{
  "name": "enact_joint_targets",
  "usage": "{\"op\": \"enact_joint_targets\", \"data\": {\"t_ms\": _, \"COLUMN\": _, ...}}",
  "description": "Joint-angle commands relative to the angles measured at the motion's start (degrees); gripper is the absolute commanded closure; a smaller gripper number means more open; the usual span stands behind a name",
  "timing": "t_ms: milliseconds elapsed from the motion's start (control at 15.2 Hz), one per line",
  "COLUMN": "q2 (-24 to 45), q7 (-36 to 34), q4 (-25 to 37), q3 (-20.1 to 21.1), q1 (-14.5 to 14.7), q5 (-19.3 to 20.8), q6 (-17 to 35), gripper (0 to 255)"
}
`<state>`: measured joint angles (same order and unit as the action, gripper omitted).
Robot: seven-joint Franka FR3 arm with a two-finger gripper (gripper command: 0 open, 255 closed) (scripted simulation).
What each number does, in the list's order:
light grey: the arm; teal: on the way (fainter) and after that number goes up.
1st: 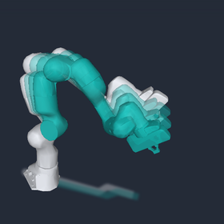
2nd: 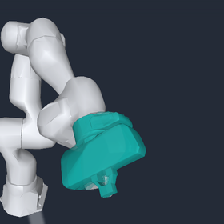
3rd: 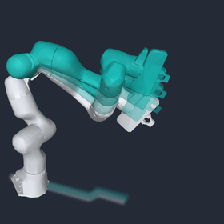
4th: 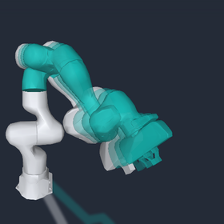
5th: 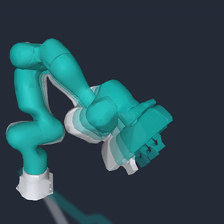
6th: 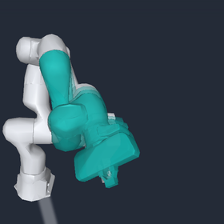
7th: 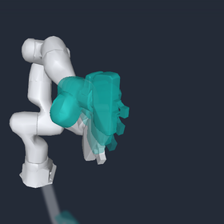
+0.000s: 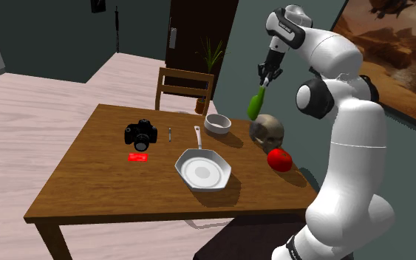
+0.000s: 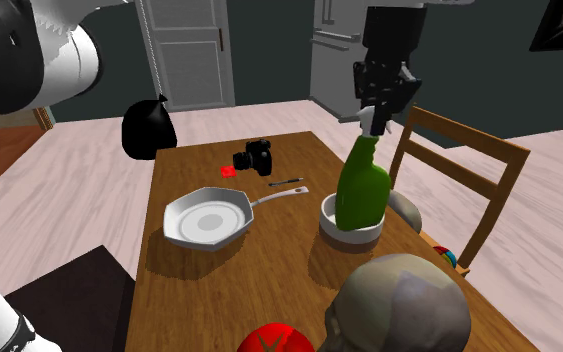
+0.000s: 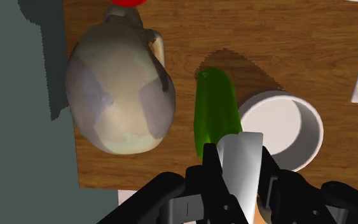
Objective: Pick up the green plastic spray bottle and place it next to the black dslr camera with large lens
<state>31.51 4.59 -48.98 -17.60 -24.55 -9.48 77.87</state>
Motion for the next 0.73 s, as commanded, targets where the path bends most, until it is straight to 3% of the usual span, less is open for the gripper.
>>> {"op": "enact_joint_targets", "data": {"t_ms": 0, "q2": 1.56, "q7": -0.12, "q4": 4.04, "q3": 0.14, "q1": -0.74, "q5": -0.43, "q6": -2.48, "gripper": 255}}
{"op": "enact_joint_targets", "data": {"t_ms": 264, "q2": -7.61, "q7": -4.29, "q4": -10.62, "q3": 0.28, "q1": 5.89, "q5": 2.15, "q6": 3.16, "gripper": 255}}
{"op": "enact_joint_targets", "data": {"t_ms": 660, "q2": -15.82, "q7": -11.81, "q4": -22.43, "q3": 2.18, "q1": 13.02, "q5": 4.81, "q6": 7.20, "gripper": 255}}
